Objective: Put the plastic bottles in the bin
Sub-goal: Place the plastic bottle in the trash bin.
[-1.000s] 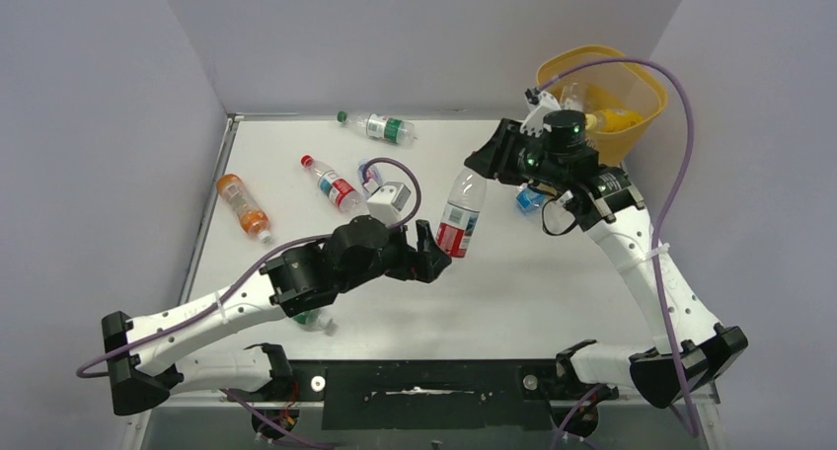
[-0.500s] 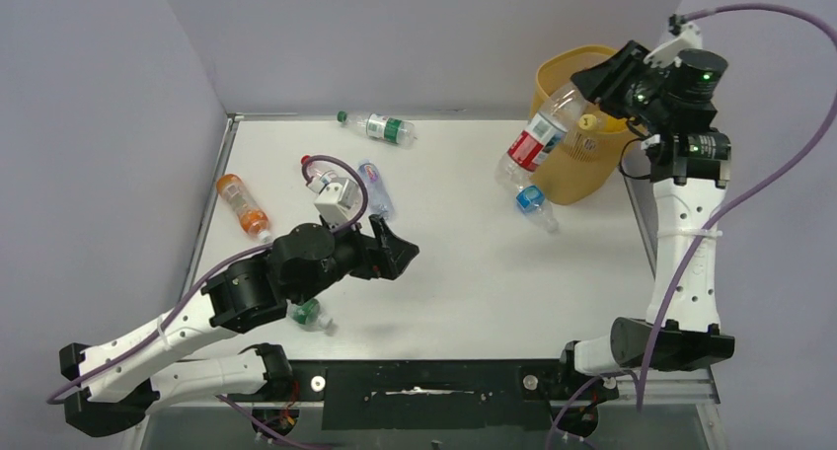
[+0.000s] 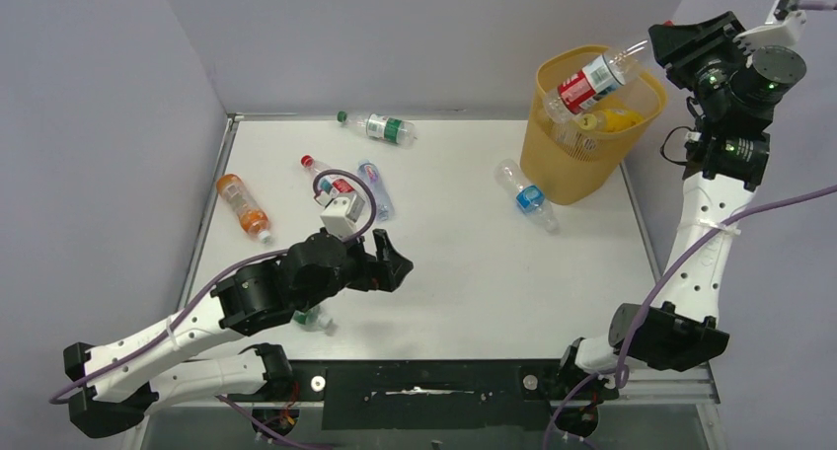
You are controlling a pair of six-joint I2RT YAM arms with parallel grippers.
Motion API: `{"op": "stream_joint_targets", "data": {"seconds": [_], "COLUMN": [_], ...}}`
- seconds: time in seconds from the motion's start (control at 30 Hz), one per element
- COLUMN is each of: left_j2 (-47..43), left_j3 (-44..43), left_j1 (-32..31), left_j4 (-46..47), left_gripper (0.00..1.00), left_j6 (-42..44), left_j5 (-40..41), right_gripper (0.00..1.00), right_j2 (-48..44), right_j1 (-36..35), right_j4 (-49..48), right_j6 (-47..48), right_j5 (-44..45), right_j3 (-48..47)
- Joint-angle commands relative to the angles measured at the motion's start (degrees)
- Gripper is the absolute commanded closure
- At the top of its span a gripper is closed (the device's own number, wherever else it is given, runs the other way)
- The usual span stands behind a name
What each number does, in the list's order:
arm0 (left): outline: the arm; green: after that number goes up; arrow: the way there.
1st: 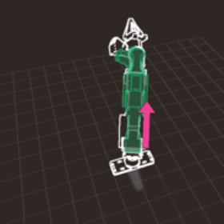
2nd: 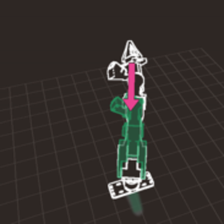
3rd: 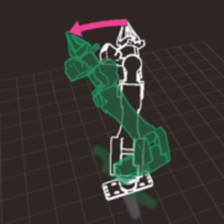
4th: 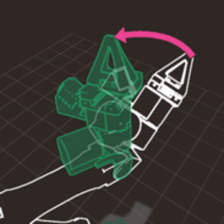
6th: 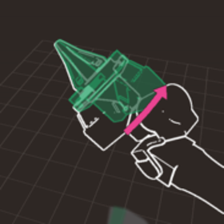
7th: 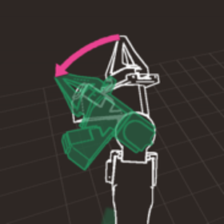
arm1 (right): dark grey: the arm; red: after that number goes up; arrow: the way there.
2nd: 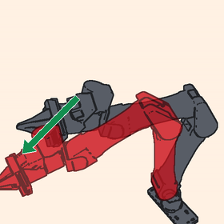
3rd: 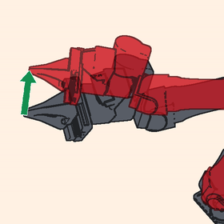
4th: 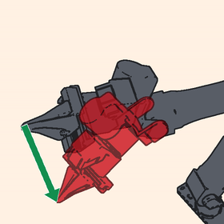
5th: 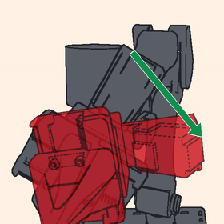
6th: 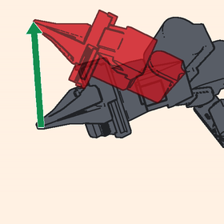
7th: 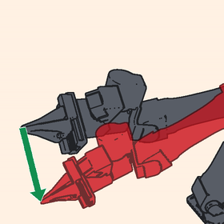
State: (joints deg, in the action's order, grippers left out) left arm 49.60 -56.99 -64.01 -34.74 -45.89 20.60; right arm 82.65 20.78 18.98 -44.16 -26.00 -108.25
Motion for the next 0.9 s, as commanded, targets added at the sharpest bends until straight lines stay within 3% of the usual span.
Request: {"op": "stream_joint_targets", "data": {"seconds": [0.0,0.2,0.4,0.57,0.67,0.87], "left_j2": [-0.91,-0.71,-0.01,0.78,1.38,1.68], "left_j3": [1.05,1.35,-0.25,-0.78,-1.12,-0.96], "left_j1": [0.29,0.29,0.29,0.29,0.29,0.20], "left_j4": [1.53,1.61,0.28,0.62,0.78,1.54], "left_gripper": [0.14,0.14,0.14,0.14,0.14,0.14], "left_j6": [-0.75,-1.04,-1.04,-1.39,-1.55,-2.73], "left_j5": [-0.15,-0.65,-0.10,-0.10,-0.54,-0.46], "right_gripper": [0.89,0.89,0.88,0.80,0.67,0.52], "right_j2": [0.31,3.21,7.78,12.25,14.32,19.57], "right_j1": [3.45,5.90,5.86,5.91,5.88,4.73], "right_j4": [-13.53,-20.32,-20.37,-16.90,-16.50,-12.68], "right_j6": [-4.99,-7.47,-7.40,-6.46,-6.17,-3.21], "right_j5": [1.79,3.69,6.10,5.64,3.72,1.26], "right_j3": [2.76,4.12,0.97,-3.08,-4.75,-10.42]}}
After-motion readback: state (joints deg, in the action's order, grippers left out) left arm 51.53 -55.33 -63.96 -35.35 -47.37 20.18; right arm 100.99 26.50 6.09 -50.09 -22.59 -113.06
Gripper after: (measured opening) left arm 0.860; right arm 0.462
